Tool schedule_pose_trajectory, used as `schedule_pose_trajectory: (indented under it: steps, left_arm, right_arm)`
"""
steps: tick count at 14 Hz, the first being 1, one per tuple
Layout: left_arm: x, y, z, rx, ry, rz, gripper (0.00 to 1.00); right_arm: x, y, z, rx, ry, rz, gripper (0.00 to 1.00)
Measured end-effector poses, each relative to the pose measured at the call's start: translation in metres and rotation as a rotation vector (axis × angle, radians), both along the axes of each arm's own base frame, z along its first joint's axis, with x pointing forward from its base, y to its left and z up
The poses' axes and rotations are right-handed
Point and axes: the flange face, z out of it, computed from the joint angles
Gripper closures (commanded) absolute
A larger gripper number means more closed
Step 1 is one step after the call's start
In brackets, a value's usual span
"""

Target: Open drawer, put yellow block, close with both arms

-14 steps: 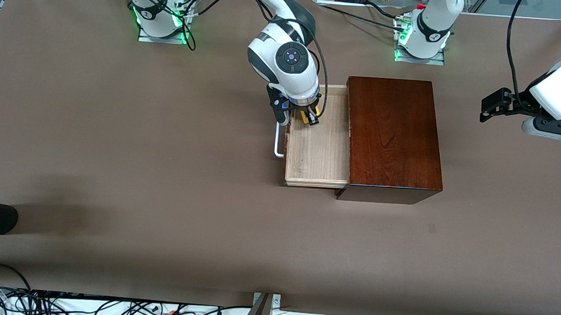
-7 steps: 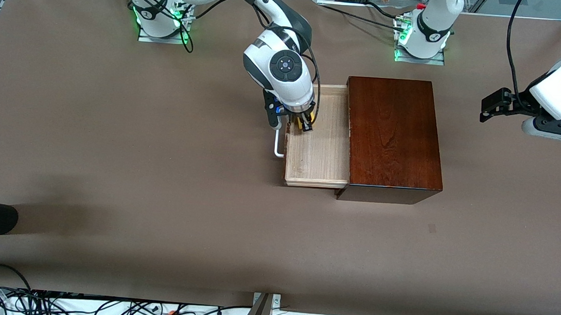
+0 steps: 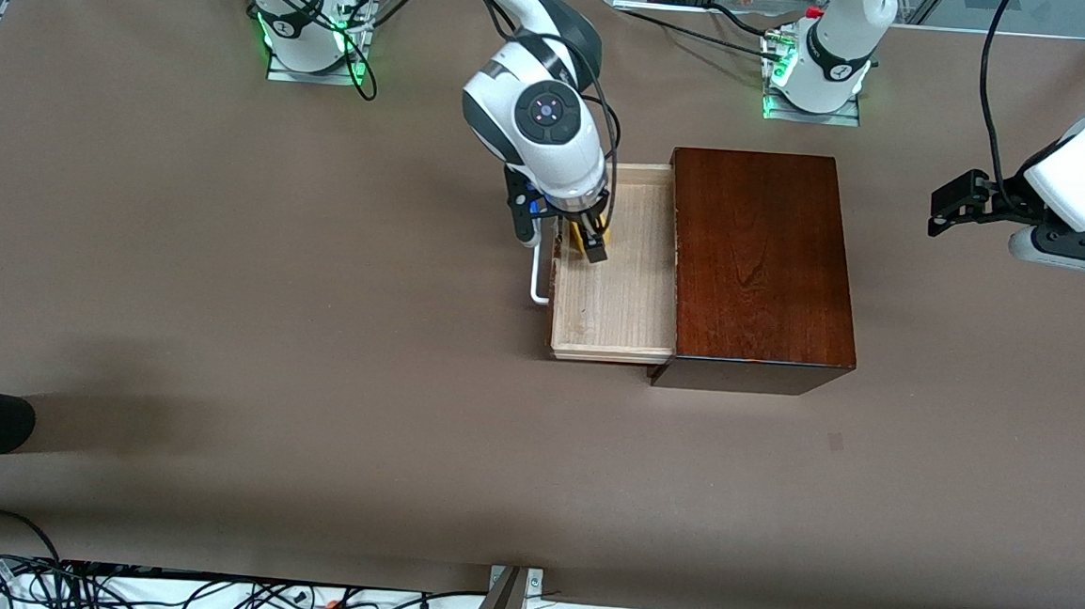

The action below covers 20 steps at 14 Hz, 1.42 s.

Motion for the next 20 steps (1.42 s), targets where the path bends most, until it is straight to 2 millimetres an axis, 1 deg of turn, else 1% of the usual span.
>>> schedule_pose_trajectory:
  steps: [2, 4, 6, 7, 9, 11, 13, 15, 17, 19, 20]
  left_arm:
    - [0.000, 0.000, 0.001, 0.000, -0.002, 0.000, 0.00]
    - [0.000, 0.000, 0.003, 0.000, -0.006, 0.000, 0.00]
    - [0.001, 0.000, 0.006, -0.001, -0.013, 0.000, 0.00]
    - [0.001, 0.000, 0.007, -0.001, -0.016, 0.000, 0.00]
    - [0.001, 0.000, 0.009, -0.001, -0.019, 0.000, 0.00]
    - [0.001, -0.001, 0.009, -0.001, -0.019, -0.002, 0.00]
    - [0.001, -0.004, 0.011, -0.002, -0.024, -0.007, 0.00]
    - [0.001, -0.009, 0.017, -0.003, -0.038, -0.016, 0.00]
    - [0.000, -0.021, 0.023, -0.005, -0.049, -0.037, 0.00]
    - [-0.002, -0.042, 0.028, -0.009, -0.061, -0.076, 0.00]
    - [-0.004, -0.055, 0.031, -0.011, -0.067, -0.099, 0.00]
  right_arm:
    - [0.018, -0.027, 0.042, 0.001, -0.030, 0.036, 0.00]
    - [0.033, -0.062, 0.079, -0.017, -0.044, 0.096, 0.00]
    - [0.049, -0.098, 0.104, -0.033, -0.053, 0.164, 0.00]
    - [0.057, -0.116, 0.111, -0.039, -0.055, 0.202, 0.00]
    - [0.076, -0.156, 0.118, -0.055, -0.044, 0.288, 0.00]
    - [0.098, -0.204, 0.121, -0.065, -0.031, 0.382, 0.00]
    - [0.118, -0.261, 0.125, -0.075, -0.013, 0.498, 0.00]
    - [0.135, -0.321, 0.126, -0.082, 0.000, 0.625, 0.00]
    - [0.149, -0.376, 0.129, -0.083, -0.010, 0.750, 0.00]
    - [0.156, -0.423, 0.135, -0.080, -0.019, 0.868, 0.00]
    - [0.157, -0.443, 0.140, -0.077, -0.025, 0.923, 0.00]
